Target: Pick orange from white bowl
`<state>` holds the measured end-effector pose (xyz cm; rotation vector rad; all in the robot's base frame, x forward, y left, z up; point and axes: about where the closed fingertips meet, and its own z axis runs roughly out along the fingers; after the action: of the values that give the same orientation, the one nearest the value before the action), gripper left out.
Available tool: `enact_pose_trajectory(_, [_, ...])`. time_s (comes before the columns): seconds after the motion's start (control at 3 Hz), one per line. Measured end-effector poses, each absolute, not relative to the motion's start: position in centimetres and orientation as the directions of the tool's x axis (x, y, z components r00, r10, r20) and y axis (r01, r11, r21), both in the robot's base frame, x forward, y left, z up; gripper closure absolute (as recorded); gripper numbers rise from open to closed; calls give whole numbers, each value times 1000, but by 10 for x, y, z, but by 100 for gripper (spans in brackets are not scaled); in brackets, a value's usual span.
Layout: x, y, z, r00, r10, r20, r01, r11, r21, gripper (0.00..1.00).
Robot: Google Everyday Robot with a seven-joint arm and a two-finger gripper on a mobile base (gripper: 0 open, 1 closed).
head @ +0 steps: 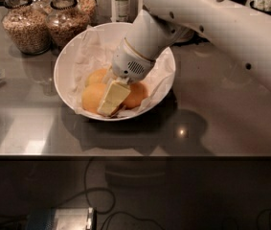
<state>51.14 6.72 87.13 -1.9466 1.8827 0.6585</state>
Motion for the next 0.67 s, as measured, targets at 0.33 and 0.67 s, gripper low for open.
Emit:
enact_pose_trajectory(0.33, [511,64,869,-5,-828,-561,-997,-36,62,100])
enact_pose_trajectory(0.67, [511,64,870,-5,-828,-561,-997,-36,62,100])
